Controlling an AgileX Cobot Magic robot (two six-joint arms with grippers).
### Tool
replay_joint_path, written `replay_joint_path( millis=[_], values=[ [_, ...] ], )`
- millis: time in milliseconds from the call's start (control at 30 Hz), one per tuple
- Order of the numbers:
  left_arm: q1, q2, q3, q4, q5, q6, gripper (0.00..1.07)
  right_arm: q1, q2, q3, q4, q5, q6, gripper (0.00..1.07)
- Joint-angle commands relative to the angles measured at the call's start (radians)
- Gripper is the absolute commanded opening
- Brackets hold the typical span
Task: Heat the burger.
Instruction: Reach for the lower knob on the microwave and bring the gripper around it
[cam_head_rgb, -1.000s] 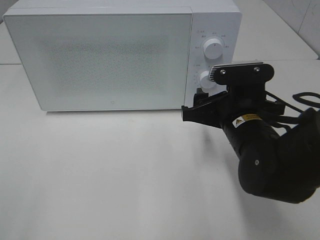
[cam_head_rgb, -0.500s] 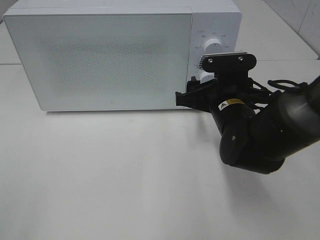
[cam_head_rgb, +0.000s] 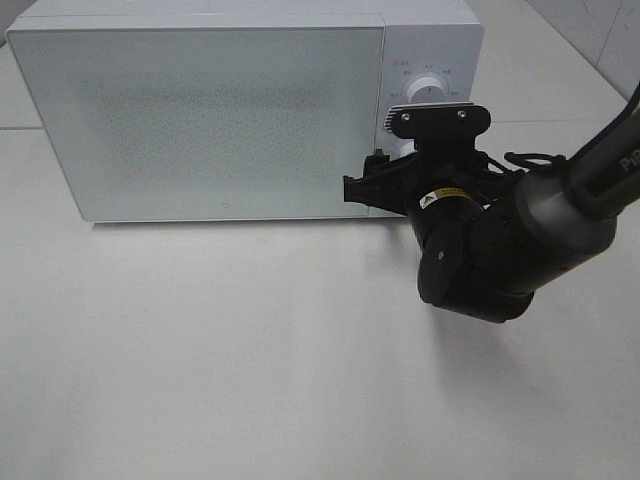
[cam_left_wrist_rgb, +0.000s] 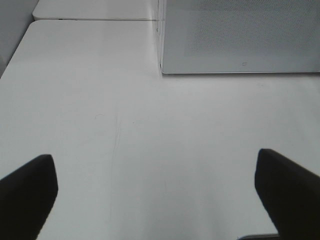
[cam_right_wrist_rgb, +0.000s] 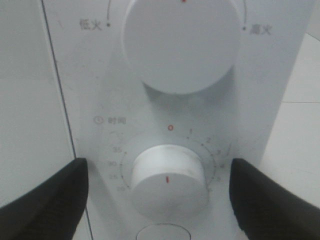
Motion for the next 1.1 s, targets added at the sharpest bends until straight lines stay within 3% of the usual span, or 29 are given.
replay_joint_path(
  millis=[33, 433, 533, 600, 733, 800, 833, 900, 1100],
  values=[
    [0.003, -0.006, -0.002, 0.002, -0.006, -0.006, 1.0, -0.004, 0.007, -0.022, -0.006, -0.001, -0.011, 0.76],
    [0.003, -0.006, -0.002, 0.002, -0.006, -0.006, 1.0, -0.027, 0.02, -0.046, -0.005, 0.0, -0.009, 0.74],
    [0.003, -0.006, -0.002, 0.001, -0.006, -0.006, 1.0, -0.027, 0.02, -0.046, -0.003, -0.007, -0.011, 0.69],
    [0.003, -0.006, -0.002, 0.002, -0.006, -0.006, 1.0, -0.027, 0.02, -0.046, -0.003, -0.012, -0.011, 0.58],
    [0.003, -0.006, -0.002, 0.002, -0.006, -0.006, 1.0, -0.027, 0.02, -0.046, -0.002, -0.036, -0.011, 0.47],
    [0.003, -0.006, -0.002, 0.002, -0.006, -0.006, 1.0, -0.027, 0.019, -0.046, -0.002, -0.078, -0.012, 0.24],
    [0.003, -0.006, -0.002, 0.002, -0.006, -0.006, 1.0, -0.027, 0.019, -0.046, -0.002, -0.078, -0.012, 0.24],
    [0.003, -0.006, -0.002, 0.002, -0.006, -0.006, 1.0, -0.027, 0.016, -0.046, -0.002, -0.1, -0.022, 0.11],
    [0.003, -0.006, -0.002, 0.002, -0.006, -0.006, 1.0, -0.027, 0.016, -0.046, -0.003, -0.112, -0.038, 0.02]
  ],
)
